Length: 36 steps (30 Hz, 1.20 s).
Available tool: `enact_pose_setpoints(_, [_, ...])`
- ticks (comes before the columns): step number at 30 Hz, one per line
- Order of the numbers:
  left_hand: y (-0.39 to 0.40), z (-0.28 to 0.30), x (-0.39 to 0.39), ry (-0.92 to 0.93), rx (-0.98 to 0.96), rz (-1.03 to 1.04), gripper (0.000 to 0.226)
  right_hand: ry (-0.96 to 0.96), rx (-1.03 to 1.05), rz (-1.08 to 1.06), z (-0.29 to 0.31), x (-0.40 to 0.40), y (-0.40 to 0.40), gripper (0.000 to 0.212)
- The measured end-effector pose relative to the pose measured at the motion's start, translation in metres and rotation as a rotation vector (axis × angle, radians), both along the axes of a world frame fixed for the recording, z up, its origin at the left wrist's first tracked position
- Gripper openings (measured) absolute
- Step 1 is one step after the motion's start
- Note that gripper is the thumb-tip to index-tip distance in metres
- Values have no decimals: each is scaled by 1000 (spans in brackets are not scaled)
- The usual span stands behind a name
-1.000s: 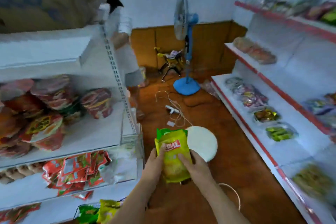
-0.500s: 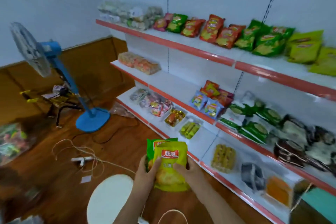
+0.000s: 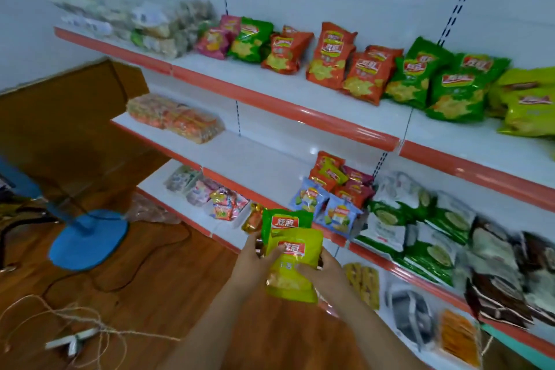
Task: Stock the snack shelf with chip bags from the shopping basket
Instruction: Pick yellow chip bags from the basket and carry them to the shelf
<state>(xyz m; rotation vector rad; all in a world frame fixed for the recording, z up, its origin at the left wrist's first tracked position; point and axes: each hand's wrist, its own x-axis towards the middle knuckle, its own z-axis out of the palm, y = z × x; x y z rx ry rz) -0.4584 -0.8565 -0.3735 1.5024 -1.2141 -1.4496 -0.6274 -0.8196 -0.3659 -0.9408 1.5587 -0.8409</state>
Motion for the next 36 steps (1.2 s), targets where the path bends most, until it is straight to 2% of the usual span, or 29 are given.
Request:
enact_pose_setpoints(3, [-62,-2,-1,-8,-6,-25,53,-33,4,-2,3,-2,-55,34])
enact_pose_setpoints(7, [-142,-15,-7,-26,5,-89,41,-13,34,7,-15,-11,-133,31])
enact_pose_setpoints(11, [-233,-52,-8,-79,23,-135,48,5,87,48,-45,-20,-221,34])
enact_pose_setpoints(14, [-300,-79,-10,-135,-8,-146,44,18,101,133,-72,-28,-288,43])
enact_pose_setpoints(17, [-363,-112,-15,-166,-39,-161,44,135,80,95,-85,-41,-353,50])
enact_pose_setpoints(20, [-418,-144,-26,-163,-91,-190,47,203,-37,0,-86,-51,-410,14])
enact_pose_setpoints(21, [-434,-155,-31,-156,-107,-195,47,244,-56,37,-91,-55,-427,13])
enact_pose_setpoints(22, [-448,-166,-37,-153,-122,-201,47,278,-55,91,-93,-54,-442,21])
enact_pose_setpoints(23, [-461,-178,-44,-158,-128,-210,46,339,-28,147,-101,-59,-458,29])
enact_pose_setpoints(25, [-480,-200,-59,-160,-152,-226,47,578,-43,233,-115,-68,-485,41])
enact_pose_setpoints(28, [-495,-232,-83,-112,-140,-230,44,919,-220,235,-143,-80,-509,49])
enact_pose_setpoints(33, [-508,-274,-116,-41,-140,-207,63,1234,-342,285,-175,-97,-525,36])
enact_pose_setpoints(36, [-511,-276,-133,-67,-159,-201,62,1368,-398,268,-177,-100,-527,30])
